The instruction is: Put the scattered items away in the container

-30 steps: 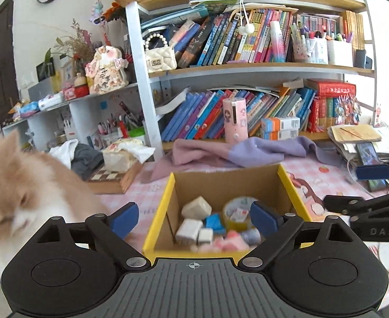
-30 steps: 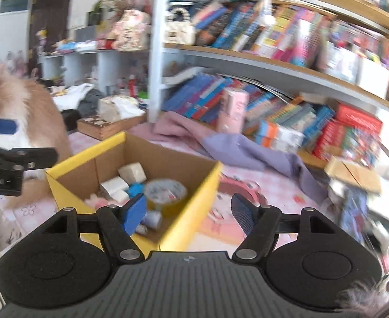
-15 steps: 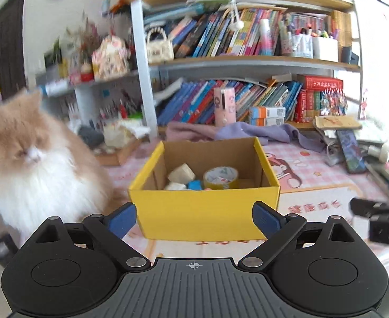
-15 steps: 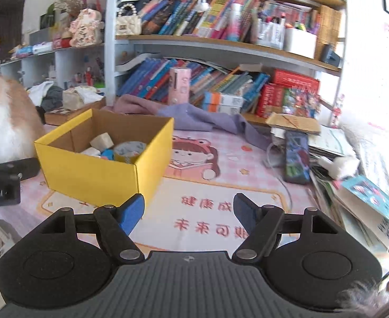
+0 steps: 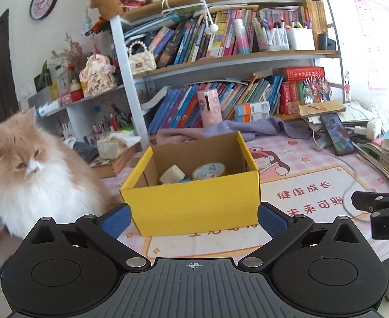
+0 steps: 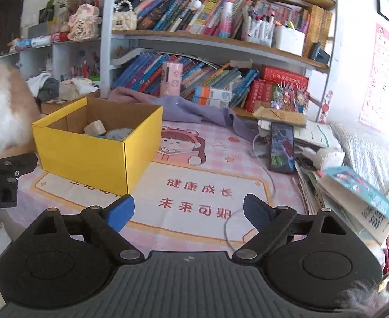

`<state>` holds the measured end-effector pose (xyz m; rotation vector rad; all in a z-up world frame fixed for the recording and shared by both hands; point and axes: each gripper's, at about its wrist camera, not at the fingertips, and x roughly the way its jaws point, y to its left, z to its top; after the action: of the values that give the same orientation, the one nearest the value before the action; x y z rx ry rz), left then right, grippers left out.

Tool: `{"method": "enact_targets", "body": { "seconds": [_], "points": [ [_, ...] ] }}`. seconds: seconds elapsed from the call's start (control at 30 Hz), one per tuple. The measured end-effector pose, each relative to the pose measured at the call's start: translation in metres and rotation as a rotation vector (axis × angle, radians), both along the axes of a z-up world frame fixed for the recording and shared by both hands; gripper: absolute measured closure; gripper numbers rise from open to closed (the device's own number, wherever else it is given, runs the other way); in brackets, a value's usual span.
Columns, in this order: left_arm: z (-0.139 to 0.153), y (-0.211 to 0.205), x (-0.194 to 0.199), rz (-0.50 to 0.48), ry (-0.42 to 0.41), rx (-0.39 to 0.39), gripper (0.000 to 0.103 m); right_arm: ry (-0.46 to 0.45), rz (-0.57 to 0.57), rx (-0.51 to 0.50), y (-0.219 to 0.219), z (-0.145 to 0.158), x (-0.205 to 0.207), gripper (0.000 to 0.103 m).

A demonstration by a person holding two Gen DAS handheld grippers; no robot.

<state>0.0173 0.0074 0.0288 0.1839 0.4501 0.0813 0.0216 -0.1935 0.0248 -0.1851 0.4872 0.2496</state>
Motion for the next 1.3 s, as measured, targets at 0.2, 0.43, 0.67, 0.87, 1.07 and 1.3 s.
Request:
{"method": "enact_targets", "body": {
  "seconds": [0.2,0.43,0.67,0.87,1.07,1.3],
  "points": [
    [-0.001,-0.003,-0.008,0.027,0.031,0.001,0.000,0.056,-0.019,0.031,-0.008,-0.005,-0.009,0.005],
    [-0.015,-0.006,-0.010,0.022,0.116,-0.029,0.000,0.103,-0.055,0.040,-0.010,-0.012,-0.011,0.004],
    [-0.022,-0.004,-0.011,0.012,0.154,-0.059,0.000,0.133,-0.029,0.031,-0.005,-0.016,-0.015,0.003],
    [-0.025,-0.008,-0.010,-0.005,0.167,-0.043,0.000,0.139,-0.036,0.039,-0.007,-0.016,-0.015,0.003],
    [-0.026,-0.012,-0.009,-0.034,0.177,-0.037,0.000,0.144,-0.041,0.045,-0.008,-0.017,-0.017,0.002],
    [-0.025,-0.013,-0.012,-0.036,0.172,-0.037,0.000,0.146,-0.033,0.048,-0.007,-0.017,-0.018,0.000]
  ]
}}
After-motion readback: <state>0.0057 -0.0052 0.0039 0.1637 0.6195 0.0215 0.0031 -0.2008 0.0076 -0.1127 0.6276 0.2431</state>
